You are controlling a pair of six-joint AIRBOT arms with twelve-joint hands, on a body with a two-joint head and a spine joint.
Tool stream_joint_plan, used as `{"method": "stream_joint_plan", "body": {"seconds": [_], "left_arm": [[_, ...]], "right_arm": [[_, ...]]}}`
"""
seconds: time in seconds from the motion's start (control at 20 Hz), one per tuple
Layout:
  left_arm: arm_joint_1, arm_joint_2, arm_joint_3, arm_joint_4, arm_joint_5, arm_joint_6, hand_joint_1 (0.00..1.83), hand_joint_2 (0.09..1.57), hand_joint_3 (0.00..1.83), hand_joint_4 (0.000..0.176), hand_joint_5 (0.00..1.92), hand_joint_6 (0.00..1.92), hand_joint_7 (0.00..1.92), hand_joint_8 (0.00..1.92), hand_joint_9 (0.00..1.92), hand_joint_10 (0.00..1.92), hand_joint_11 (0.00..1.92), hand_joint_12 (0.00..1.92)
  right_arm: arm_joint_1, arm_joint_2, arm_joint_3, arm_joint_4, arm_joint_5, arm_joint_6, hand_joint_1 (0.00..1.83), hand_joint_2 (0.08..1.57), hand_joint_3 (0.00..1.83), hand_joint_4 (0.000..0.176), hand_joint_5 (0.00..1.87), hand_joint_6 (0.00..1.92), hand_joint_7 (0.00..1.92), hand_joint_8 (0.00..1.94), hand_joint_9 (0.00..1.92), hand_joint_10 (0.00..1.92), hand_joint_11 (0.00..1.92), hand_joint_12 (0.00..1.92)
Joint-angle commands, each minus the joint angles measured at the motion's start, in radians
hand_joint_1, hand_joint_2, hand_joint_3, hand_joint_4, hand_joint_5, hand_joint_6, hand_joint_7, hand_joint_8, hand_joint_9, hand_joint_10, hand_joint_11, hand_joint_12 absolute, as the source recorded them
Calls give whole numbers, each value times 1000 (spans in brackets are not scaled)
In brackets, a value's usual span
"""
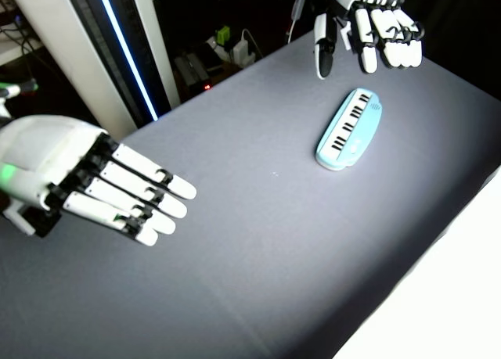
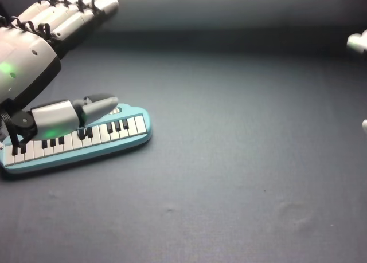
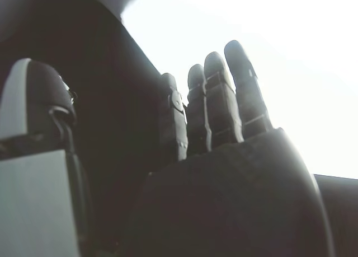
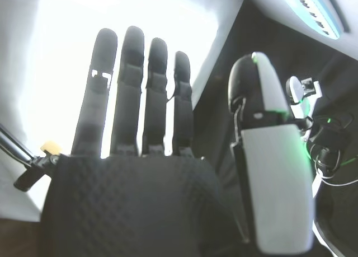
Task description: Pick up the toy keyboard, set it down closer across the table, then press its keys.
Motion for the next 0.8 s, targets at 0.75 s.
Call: {"method": "stream_joint_plan", "body": {"seconds": [0.75], "left_arm": [[-27,-28,95,-54,295,47,747,939,0,52,0,0,0,0,0,0,0,0]], "right_arm": [[-26,3,12,19,119,21,471,1311,0,34,0,0,0,0,0,0,0,533]]}}
